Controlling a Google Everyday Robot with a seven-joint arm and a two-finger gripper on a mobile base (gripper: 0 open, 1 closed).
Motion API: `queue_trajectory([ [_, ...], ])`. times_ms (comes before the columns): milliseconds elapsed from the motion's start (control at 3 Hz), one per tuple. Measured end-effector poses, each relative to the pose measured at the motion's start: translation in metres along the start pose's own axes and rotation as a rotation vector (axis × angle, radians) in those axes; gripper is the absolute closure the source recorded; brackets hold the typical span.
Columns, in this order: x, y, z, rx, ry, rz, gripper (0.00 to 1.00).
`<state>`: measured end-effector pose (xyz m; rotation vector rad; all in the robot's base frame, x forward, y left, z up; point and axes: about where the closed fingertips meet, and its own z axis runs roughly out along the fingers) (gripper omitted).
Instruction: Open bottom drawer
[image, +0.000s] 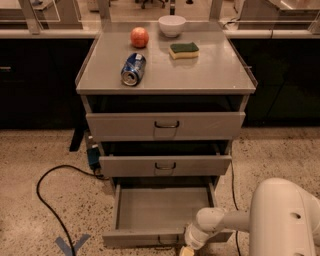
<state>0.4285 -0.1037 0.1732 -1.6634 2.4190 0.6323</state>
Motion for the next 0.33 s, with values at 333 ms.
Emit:
queue_trajectory([
  [333, -0.0016, -0.0024, -0.0006, 0.000, 0.000, 0.000, 0.00],
])
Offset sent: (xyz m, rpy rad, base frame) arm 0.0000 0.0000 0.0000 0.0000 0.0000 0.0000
